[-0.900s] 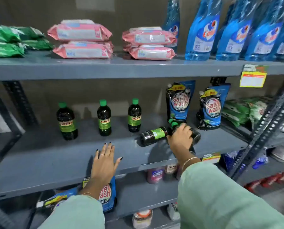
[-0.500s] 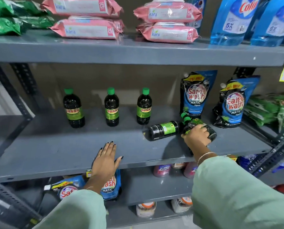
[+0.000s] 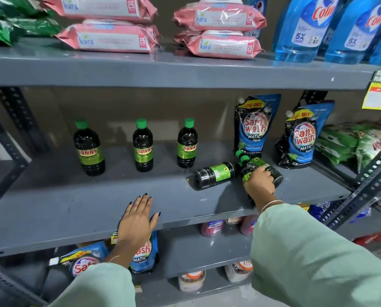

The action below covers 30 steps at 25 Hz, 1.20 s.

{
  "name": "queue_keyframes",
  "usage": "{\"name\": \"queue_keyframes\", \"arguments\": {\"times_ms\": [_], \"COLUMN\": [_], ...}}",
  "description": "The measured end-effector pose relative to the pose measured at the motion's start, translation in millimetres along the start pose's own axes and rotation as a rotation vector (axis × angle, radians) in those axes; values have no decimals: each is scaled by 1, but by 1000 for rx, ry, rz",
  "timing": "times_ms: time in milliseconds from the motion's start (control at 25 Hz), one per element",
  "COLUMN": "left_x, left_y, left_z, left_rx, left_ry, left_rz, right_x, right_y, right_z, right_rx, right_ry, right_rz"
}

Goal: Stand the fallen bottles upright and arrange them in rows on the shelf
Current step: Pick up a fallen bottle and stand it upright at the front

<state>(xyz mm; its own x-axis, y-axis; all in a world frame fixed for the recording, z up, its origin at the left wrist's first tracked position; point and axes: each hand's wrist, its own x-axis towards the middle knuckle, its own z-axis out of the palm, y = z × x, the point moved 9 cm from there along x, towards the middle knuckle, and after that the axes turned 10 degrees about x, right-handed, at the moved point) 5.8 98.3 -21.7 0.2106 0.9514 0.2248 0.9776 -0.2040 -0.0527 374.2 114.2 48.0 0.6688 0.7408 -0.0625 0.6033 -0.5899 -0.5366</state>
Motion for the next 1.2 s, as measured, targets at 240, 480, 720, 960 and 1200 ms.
{"name": "queue_keyframes", "arguments": {"times_ms": [240, 480, 720, 960, 1200], "left_x": [0, 0, 0, -12, -43], "left_y": [1, 1, 1, -39, -130], "left_z": [0, 3, 1, -6, -15], "left_rx": [-14, -8, -31, 3, -17], "left_ry": [-16, -24, 16, 21, 6], "left_rz": [8, 8, 19, -48, -234], "right_x": [-9, -17, -36, -73, -131], "right_y": [-3, -14, -43, -111, -189], "right_z": [-10, -17, -38, -34, 15], "right_rx": [93, 139, 273, 377, 499], "right_ry": [85, 127, 268, 322, 178], "right_rz": [-24, -66, -166, -360, -421]}}
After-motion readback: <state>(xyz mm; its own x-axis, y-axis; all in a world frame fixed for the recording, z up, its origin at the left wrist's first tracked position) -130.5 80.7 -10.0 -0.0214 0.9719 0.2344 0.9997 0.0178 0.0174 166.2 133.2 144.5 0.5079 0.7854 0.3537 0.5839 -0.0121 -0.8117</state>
